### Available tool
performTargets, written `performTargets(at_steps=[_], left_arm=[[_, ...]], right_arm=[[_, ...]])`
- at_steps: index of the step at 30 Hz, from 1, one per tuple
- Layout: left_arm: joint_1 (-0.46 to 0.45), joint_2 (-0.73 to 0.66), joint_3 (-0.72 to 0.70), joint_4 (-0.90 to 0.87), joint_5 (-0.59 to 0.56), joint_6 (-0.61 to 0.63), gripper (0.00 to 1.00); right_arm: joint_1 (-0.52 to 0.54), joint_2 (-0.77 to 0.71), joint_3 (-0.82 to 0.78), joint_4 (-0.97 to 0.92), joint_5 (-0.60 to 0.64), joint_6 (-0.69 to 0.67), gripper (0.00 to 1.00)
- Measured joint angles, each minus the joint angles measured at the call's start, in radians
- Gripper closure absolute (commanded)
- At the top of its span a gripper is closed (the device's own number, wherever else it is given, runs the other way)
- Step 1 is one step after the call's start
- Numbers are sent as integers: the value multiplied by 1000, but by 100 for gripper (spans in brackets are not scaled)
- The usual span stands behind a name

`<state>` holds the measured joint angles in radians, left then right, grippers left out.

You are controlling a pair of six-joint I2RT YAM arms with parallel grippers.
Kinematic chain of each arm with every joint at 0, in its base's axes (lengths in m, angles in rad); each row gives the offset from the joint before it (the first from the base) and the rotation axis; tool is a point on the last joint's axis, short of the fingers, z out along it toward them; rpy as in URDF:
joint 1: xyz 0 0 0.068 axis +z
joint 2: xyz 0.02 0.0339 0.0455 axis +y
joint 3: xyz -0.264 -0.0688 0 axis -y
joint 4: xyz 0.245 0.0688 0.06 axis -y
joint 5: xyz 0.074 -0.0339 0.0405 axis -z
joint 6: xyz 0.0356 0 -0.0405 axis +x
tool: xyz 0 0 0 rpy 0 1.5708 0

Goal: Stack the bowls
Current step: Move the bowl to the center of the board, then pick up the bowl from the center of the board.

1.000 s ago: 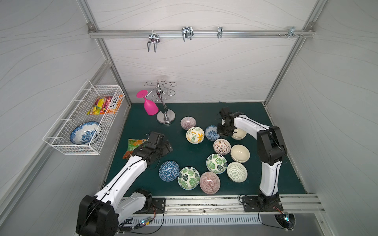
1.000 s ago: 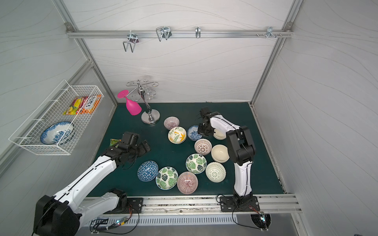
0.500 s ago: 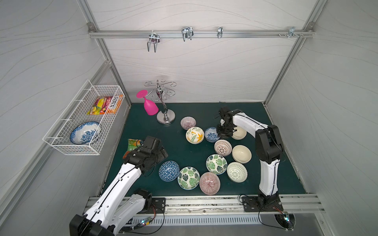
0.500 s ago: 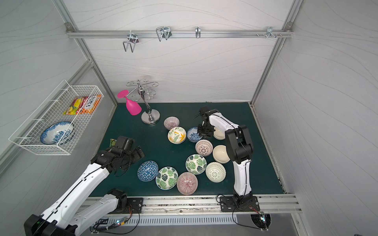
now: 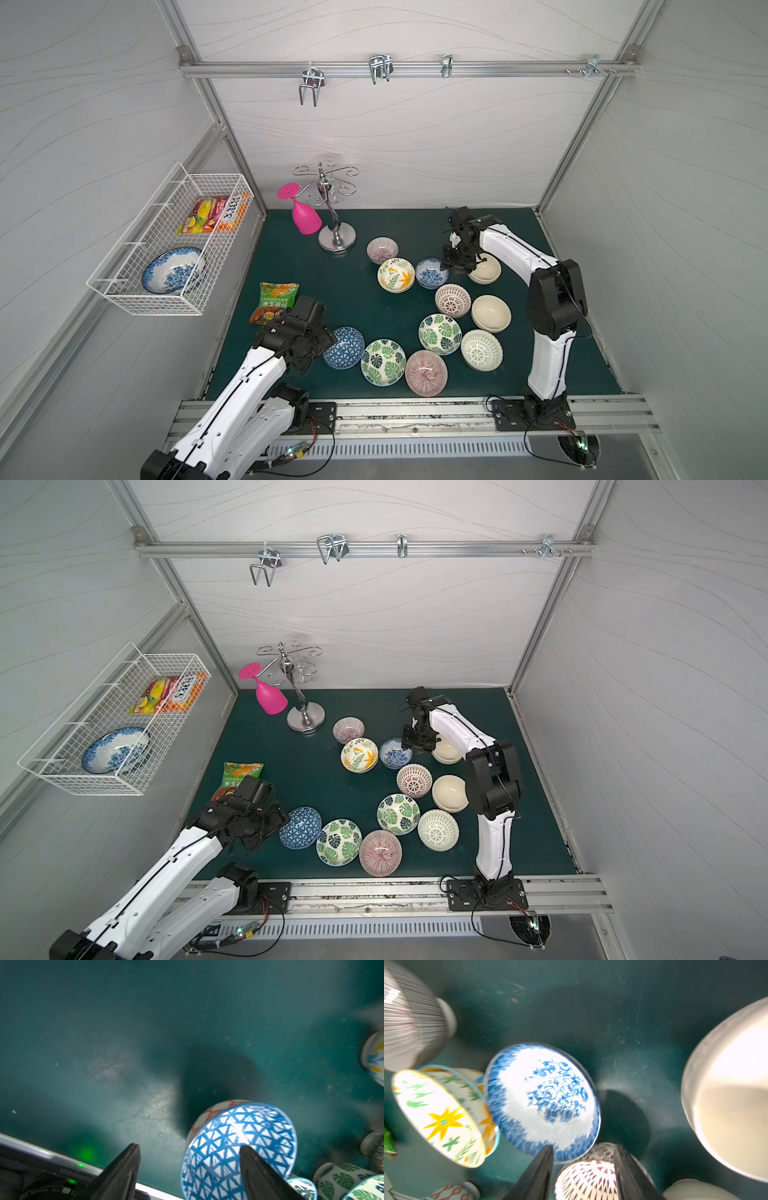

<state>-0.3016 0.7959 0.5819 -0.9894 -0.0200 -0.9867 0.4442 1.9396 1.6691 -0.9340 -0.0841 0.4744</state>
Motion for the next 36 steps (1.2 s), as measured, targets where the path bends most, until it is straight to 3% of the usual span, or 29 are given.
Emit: performTargets(at_steps=[7,17,21,30,36], left_arm=[[0,-56,-94,32,61,-29,29],[0,-52,-117,104,96,-37,65],[0,-22,-118,123,100,-35,71],[0,0,-111,135,103,-19,100],[0,1,-49,42,14,11,100]], right_arm=[[17,-127,2,-17,4,13,49],[69,-303,-67,-21,-17,53,50],[126,-357,-122,-13,-23,67,50],[242,-376,-156,-5,-22,100,50],[307,-375,-153,10,-21,113,49]])
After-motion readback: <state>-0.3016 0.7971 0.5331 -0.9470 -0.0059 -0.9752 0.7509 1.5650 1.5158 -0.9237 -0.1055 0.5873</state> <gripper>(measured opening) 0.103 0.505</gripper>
